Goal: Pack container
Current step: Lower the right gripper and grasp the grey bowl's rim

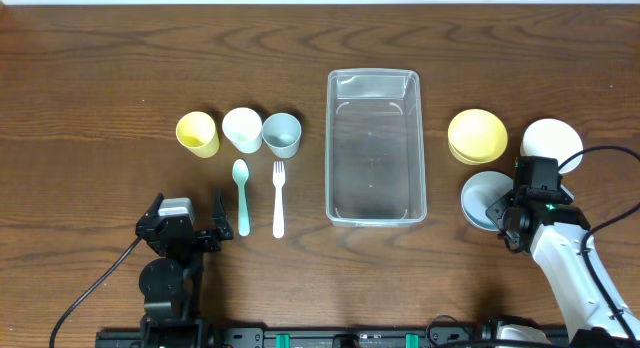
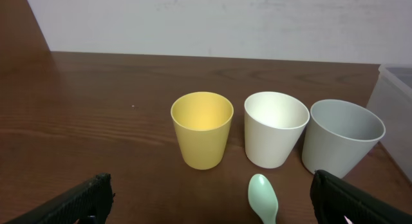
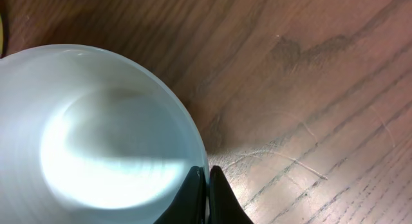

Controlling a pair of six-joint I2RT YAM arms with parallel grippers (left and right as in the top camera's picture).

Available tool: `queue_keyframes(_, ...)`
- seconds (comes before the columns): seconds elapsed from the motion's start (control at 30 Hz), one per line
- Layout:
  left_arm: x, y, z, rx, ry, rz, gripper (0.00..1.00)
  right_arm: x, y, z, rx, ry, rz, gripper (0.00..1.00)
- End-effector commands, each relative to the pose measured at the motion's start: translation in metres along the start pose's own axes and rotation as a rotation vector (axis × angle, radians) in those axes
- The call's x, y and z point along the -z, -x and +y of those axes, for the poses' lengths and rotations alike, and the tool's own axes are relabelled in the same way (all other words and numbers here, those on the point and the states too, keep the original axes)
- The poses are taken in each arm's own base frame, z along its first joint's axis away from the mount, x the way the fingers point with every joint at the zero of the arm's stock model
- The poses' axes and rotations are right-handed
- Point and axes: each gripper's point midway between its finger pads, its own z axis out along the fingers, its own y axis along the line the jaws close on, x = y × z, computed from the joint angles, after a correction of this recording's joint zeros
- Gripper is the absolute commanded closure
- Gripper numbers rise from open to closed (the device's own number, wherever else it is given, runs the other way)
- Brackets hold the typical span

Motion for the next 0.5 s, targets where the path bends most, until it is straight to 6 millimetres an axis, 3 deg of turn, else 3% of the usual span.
queue_keyframes(0.0,-0.001,-0.016,0.005,0.0,0.028,0.049,0.02,0.003,0.005,0.0,-0.004,-0.001,-0.012,0.99)
queue_keyframes(0.2,-0.001,-0.016,0.005,0.0,0.027,0.049,0.02,0.028,0.024,0.013,0.044,0.054,-0.057,0.97)
queue_keyframes(0.47,-0.001,-0.016,0.005,0.0,0.027,0.049,0.02,0.089,0.052,0.024,0.13,0.127,-0.133,0.96)
